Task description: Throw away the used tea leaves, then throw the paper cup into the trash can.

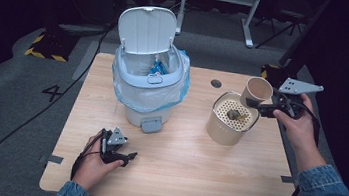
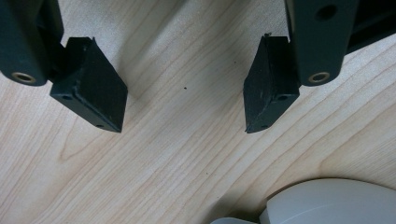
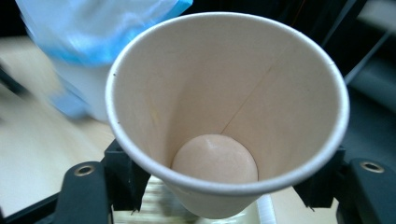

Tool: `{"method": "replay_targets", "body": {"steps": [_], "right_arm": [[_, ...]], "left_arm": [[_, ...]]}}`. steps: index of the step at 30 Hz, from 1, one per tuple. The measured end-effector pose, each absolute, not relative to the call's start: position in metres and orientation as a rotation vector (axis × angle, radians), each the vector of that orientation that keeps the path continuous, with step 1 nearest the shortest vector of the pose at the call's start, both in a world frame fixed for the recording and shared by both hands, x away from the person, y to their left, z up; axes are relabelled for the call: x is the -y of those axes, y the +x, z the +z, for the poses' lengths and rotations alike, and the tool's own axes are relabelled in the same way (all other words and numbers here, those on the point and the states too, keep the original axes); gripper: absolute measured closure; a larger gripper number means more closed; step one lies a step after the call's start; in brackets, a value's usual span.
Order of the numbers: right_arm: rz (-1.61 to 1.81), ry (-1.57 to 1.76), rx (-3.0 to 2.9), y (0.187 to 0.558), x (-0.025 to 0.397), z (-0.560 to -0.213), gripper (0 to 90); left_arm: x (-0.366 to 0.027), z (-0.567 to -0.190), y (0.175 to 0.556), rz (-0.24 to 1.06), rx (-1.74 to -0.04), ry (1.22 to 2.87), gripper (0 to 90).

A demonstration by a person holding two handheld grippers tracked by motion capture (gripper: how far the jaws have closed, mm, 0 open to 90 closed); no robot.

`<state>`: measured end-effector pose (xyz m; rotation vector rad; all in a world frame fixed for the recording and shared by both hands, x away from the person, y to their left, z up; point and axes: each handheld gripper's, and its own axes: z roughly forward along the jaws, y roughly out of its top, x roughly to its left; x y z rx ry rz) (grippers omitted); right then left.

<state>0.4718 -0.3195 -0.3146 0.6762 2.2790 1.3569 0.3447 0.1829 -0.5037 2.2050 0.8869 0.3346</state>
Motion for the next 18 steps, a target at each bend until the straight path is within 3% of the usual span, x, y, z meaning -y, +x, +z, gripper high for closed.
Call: {"method": "replay_targets", "body": {"steps": [5,18], "right_arm": [[1.378,0.808,-2.309,0.471,0.323,-0.313,31.8],[1.351,0.669,-2.383,0.464,0.306,-0.296,31.6]], "left_arm": [[-0.183,-0.504,0.345,0.335,-0.887,2.205,31.1],[-0.183,-0.504,0.345,0.335,-0.887,2.205,31.1]]}}
